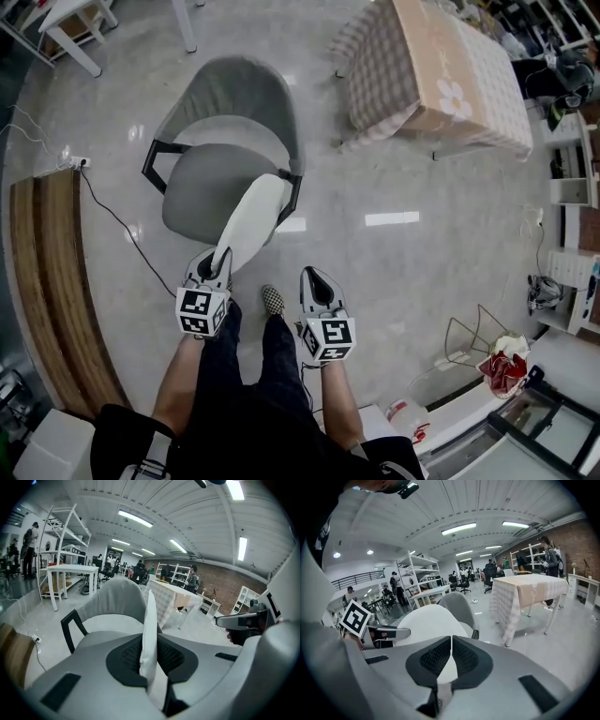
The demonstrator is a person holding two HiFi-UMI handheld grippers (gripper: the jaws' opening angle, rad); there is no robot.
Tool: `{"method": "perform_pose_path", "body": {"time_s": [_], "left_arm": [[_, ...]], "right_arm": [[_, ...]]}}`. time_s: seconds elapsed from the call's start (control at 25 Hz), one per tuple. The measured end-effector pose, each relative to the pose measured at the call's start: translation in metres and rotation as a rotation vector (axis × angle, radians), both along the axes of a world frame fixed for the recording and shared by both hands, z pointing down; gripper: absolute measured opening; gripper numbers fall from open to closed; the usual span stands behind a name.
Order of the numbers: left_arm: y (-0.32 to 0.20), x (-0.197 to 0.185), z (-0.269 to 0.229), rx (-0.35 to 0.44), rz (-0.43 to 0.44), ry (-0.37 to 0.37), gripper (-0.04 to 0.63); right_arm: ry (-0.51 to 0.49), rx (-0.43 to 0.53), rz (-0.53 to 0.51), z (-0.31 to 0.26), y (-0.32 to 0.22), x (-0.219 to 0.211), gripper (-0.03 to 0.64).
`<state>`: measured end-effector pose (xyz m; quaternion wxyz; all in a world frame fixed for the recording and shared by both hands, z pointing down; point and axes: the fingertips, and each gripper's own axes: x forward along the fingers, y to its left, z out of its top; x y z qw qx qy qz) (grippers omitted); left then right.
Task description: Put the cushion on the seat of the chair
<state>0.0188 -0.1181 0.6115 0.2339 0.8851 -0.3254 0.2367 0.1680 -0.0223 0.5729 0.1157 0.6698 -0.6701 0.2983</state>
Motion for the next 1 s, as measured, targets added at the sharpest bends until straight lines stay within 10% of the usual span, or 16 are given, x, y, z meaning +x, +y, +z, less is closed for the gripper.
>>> {"method": "perform_pose_path", "body": {"time_s": [1.0], "left_arm": [[-0.073, -0.114, 0.083, -0.085, -0.186, 0.003, 0.052]], "right_arm": [[0.014, -0.101, -0.131, 0.069, -0.083, -0.078, 0.032]]}}
